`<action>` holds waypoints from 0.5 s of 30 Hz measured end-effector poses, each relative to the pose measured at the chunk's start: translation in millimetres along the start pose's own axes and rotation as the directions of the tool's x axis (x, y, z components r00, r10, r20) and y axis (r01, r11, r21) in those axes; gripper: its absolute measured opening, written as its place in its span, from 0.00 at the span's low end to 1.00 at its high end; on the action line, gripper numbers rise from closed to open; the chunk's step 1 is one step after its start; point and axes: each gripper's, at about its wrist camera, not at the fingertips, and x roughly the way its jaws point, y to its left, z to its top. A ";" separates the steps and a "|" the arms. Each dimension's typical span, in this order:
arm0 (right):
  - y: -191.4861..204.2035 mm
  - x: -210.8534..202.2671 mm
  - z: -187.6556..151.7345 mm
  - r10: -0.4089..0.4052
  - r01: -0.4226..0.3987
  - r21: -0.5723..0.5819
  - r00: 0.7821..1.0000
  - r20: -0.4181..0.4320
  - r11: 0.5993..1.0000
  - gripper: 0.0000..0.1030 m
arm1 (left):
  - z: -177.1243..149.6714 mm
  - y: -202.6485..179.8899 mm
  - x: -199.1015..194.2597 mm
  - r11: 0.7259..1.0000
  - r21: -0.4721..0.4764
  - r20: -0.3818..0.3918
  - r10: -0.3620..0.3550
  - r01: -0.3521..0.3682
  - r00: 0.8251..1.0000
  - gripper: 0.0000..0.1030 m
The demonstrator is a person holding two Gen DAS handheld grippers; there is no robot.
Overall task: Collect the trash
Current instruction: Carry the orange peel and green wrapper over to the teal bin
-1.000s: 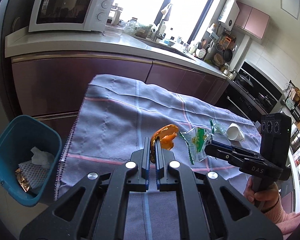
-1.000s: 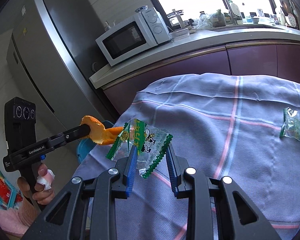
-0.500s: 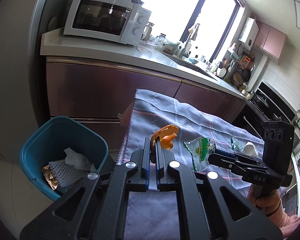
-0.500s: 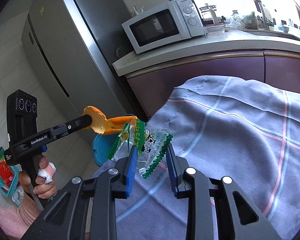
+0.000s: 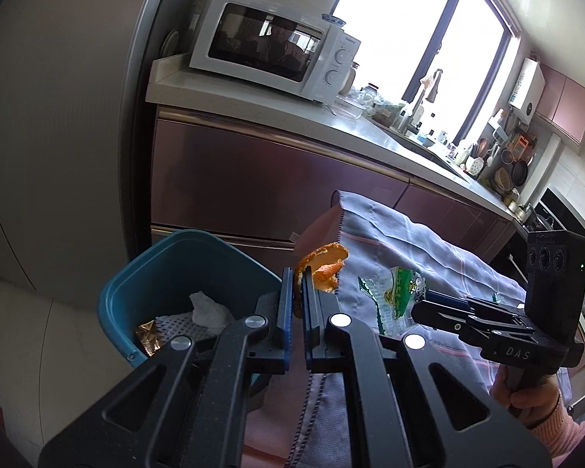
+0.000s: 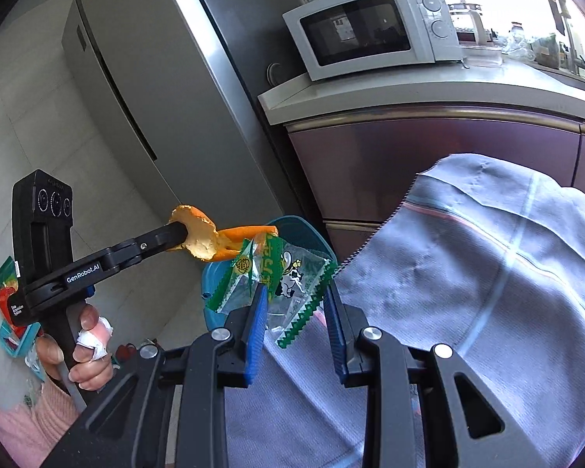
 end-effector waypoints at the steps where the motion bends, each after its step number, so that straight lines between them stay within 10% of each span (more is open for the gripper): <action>1: 1.7 5.0 1.9 0.005 -0.005 -0.003 1.000 -0.007 1.000 0.27 | -0.3 3.6 0.3 1.000 -0.003 0.000 0.012 -0.012 1.000 0.05; 15: 23.4 67.2 20.5 0.017 -0.023 -0.055 0.995 -0.099 0.998 0.27 | -4.1 36.0 12.3 0.994 -0.043 -0.019 0.096 -0.097 0.995 0.05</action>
